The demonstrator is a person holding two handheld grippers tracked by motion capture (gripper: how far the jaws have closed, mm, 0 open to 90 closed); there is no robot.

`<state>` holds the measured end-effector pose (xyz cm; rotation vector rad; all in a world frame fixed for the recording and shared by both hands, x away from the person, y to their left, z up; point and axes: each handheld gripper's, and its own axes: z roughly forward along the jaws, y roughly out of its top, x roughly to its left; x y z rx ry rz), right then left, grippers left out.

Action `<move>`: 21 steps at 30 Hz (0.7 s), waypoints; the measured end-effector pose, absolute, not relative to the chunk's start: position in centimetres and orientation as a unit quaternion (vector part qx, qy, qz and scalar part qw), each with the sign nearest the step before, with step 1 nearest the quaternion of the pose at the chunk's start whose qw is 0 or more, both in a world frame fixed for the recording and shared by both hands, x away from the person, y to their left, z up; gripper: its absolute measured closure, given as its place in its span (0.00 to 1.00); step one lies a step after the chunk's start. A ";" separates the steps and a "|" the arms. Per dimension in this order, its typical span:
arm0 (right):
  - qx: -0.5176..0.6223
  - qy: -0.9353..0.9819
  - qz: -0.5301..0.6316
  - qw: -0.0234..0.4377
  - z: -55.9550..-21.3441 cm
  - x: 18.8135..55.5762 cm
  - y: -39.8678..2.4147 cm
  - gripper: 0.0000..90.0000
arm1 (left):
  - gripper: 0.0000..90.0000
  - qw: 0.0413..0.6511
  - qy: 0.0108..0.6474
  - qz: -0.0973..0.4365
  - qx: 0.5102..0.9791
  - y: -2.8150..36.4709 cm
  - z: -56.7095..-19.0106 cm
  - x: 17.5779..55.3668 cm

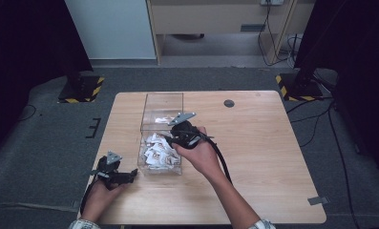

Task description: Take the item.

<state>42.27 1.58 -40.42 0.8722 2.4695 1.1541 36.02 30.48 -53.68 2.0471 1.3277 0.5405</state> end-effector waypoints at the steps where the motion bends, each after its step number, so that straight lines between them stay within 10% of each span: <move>1: 0.304 0.854 0.400 0.133 -40.8 42.1 1.6 0.71 | 0.00 0.316 0.504 0.205 0.777 30.5 -53.7 36.0; 21: 0.296 0.876 0.366 0.103 -44.0 42.0 2.5 0.79 | 0.00 0.316 0.503 0.205 0.778 30.5 -53.7 36.1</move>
